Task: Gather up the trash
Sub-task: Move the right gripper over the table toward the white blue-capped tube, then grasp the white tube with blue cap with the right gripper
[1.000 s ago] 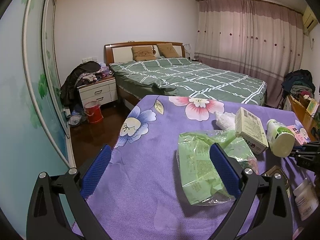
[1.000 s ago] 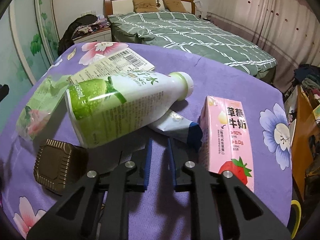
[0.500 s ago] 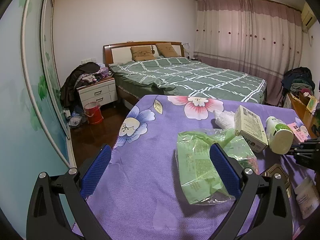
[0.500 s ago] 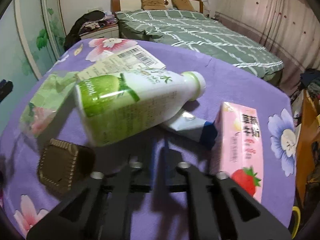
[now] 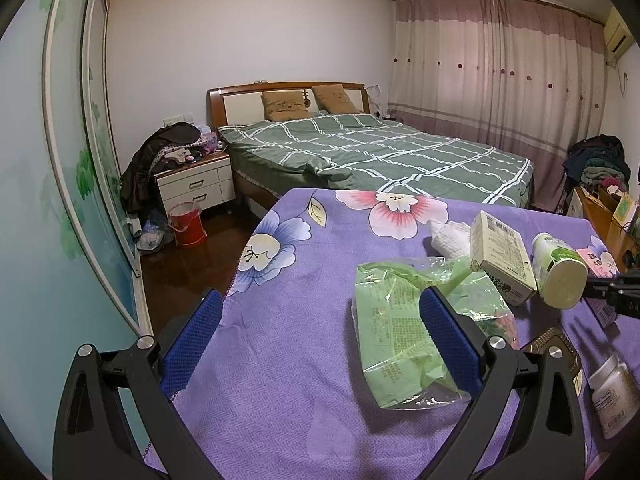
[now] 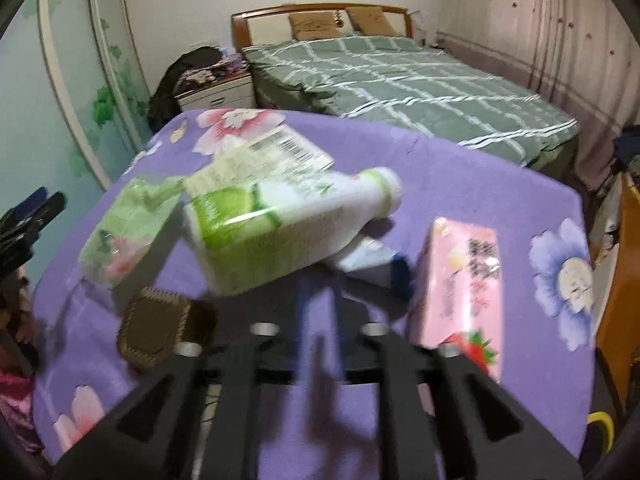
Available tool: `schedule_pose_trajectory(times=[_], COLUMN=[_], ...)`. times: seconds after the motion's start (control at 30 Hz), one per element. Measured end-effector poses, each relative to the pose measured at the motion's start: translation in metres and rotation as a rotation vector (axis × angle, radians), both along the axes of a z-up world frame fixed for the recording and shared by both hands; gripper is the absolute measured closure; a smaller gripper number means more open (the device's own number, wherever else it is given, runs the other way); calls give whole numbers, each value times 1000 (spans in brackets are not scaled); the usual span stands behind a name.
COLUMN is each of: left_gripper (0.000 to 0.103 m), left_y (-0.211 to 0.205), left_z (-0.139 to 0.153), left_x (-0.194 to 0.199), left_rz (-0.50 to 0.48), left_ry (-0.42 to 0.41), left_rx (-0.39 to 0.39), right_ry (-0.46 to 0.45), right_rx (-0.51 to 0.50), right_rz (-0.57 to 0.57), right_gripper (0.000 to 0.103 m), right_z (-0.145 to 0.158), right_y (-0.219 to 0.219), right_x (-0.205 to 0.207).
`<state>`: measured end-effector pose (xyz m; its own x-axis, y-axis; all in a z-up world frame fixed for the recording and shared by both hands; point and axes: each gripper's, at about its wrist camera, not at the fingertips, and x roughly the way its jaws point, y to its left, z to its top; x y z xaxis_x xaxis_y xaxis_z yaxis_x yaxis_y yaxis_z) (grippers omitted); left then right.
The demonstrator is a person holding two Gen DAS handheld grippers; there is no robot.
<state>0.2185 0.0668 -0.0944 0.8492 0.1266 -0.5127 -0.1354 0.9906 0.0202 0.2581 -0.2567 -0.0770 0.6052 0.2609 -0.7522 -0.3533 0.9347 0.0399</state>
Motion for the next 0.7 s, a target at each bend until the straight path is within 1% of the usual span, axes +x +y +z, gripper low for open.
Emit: schedule_pose_trajectory(times=[0.03,0.07,0.1,0.23,0.33,0.4,0.5,0.53,0.6,0.67,0.7], left_gripper=[6,6,6,6,6,6,6,6,6,6,6], left_y=[-1,0,1,0,0,0,-1,-1,-1,-2,-3], left_z=[0,0,0,-2,-2,-3,-3,-3,-3,-2,-2], left_x=[0,1,1,1,0,0,0,0,1,1,0], left_rz=[-1,-1,0,-6,-6,-5,-5,-4,-5,-7,-6], left_ry=[1,1,0,3,3,5,6,6,8,10,10], left_rx=[-3,-4,-6,-3,-2,-4,-4,-4,-8,-5,-1], right_ry=[-31,-52,-65,-60,-11,34,63,76,72,23,29], right_rx=[-28,-43,-56,-95,-98,-87,-115,-108,-131,-175,-168], right_rz=[-15,-20,-22,-27,-16,15,57,66,61,27,26], right_gripper=[56,53,52,52,52,52,51,50,53,52,52], right_z=[3,5,6,7,-1,-7,-10,-11,-12,-13,-14], right_y=[0,0,-1,-1,-2,-2,2,3,4,4,3], right_x=[1,1,3,21,36,42,39,37,33,33,35])
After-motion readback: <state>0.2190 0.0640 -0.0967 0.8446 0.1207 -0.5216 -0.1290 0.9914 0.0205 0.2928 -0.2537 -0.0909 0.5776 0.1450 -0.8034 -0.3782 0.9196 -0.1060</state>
